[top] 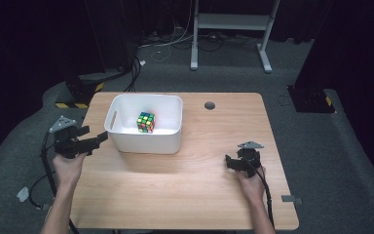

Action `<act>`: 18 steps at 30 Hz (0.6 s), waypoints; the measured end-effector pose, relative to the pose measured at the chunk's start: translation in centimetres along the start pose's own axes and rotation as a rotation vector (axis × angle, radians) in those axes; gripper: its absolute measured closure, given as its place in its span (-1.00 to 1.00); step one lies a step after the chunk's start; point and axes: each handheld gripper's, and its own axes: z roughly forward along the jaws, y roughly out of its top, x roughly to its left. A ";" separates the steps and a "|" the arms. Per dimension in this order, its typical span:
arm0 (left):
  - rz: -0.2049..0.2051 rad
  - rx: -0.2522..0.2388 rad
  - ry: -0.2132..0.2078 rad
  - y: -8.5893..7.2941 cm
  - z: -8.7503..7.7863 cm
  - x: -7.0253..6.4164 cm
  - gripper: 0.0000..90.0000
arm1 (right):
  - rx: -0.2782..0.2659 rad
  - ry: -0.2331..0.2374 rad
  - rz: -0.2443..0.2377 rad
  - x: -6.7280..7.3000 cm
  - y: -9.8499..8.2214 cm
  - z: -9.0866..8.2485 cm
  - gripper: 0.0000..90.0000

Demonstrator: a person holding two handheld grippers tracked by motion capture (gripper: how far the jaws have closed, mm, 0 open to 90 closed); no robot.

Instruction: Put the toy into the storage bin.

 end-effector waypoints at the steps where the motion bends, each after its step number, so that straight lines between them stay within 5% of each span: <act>1: 0.000 -0.001 0.000 -0.1 0.0 0.0 -0.60 | 0.000 0.000 0.000 0.0 0.0 0.0 -0.57; 18: -0.002 -0.012 0.016 -0.9 -0.6 0.0 -0.60 | 0.000 0.000 0.000 0.0 0.0 0.0 -0.57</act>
